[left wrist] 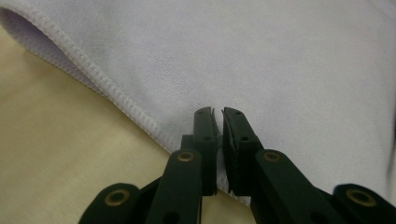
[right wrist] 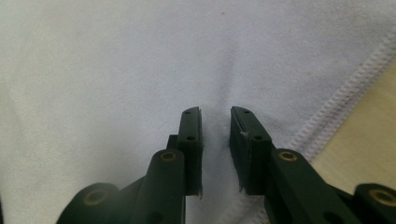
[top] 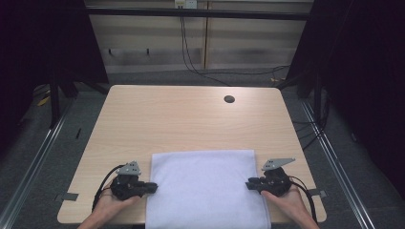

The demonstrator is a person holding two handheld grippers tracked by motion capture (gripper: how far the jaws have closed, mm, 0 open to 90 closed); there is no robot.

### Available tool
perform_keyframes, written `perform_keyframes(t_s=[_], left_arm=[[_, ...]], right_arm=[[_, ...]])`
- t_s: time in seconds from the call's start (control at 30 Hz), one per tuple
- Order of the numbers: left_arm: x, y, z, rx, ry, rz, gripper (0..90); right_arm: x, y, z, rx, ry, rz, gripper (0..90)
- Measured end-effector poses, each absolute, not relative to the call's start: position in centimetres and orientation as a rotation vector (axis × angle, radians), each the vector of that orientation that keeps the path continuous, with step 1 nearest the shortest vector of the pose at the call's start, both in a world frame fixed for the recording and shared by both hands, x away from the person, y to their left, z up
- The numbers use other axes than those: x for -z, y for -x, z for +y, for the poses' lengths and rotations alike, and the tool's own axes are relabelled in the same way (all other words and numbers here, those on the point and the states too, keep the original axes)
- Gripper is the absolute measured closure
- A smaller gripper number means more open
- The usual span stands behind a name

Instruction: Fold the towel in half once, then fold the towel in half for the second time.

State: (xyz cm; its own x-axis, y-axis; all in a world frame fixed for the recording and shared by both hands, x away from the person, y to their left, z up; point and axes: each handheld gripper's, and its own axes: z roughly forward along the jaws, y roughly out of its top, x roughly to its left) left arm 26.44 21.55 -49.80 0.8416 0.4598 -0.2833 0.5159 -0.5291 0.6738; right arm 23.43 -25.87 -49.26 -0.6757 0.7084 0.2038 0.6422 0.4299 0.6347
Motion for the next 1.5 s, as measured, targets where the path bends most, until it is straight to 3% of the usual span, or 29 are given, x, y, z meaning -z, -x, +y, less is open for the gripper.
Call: perform_keyframes(t_s=[0.17, 0.27, 0.47, 0.73, 1.13, 1.17, 1.3, 1.5], left_arm=[[49.2, -27.6, 21.7, 0.073, -2.169, 0.714, 75.6], [48.2, -29.7, 22.3, -0.008, -2.094, 0.756, 74.6], [48.7, -33.9, 22.4, -0.080, -2.075, 0.824, 61.6], [49.6, -35.9, 21.2, -0.059, -2.102, 0.852, 48.3], [50.2, -35.0, 20.5, -0.101, -2.160, 0.844, 54.8], [50.1, -34.9, 20.5, -0.096, -2.167, 0.837, 56.1], [50.2, -34.6, 20.6, -0.019, -2.163, 0.808, 79.2], [49.4, -35.5, 21.5, 0.025, -2.057, 0.833, 83.4]], right_arm=[[48.7, -23.8, -25.7, -1.076, -1.168, 2.532, 64.6], [48.3, -26.1, -26.7, -1.123, -1.228, 2.436, 60.7], [47.9, -30.4, -27.7, -1.115, -1.268, 2.284, 51.9], [49.6, -32.8, -27.6, -1.099, -1.297, 2.319, 51.0], [50.4, -33.0, -28.0, -1.127, -1.318, 2.376, 53.1], [50.4, -33.0, -28.0, -1.136, -1.325, 2.377, 55.8], [50.4, -32.9, -28.1, -1.180, -1.331, 2.440, 76.2], [49.3, -33.0, -28.3, -1.224, -1.337, 2.433, 84.3]])
